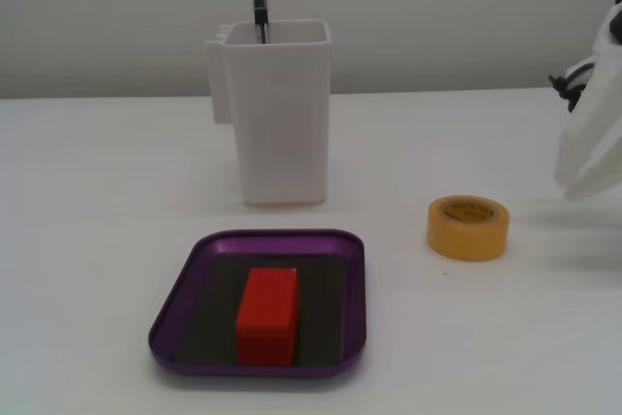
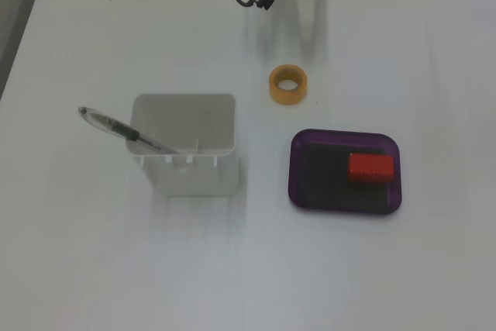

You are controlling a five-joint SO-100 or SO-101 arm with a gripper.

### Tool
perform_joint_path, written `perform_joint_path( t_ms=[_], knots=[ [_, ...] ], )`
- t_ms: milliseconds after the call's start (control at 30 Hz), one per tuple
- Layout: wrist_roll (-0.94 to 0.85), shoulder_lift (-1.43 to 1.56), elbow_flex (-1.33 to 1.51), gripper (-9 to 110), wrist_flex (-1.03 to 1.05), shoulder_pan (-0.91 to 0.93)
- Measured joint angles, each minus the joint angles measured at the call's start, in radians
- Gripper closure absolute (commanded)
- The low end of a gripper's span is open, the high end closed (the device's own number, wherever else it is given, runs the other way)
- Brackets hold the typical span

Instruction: Grab up the yellow tape and put it in the box.

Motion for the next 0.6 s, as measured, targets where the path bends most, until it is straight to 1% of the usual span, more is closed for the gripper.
perform_joint_path(
  t_ms=[100, 267, 333, 500, 600],
  knots=[
    [-0.025, -0.166, -0.075, 100, -0.015, 0.003],
    [-0.031, -0.511, -0.275, 89, -0.020, 0.003],
    [-0.031, -0.652, -0.360, 86, -0.020, 0.003],
    [-0.031, -0.985, -0.537, 85, -0.029, -0.002],
    [-0.031, -1.138, -0.598, 85, -0.031, 0.037]
  ],
)
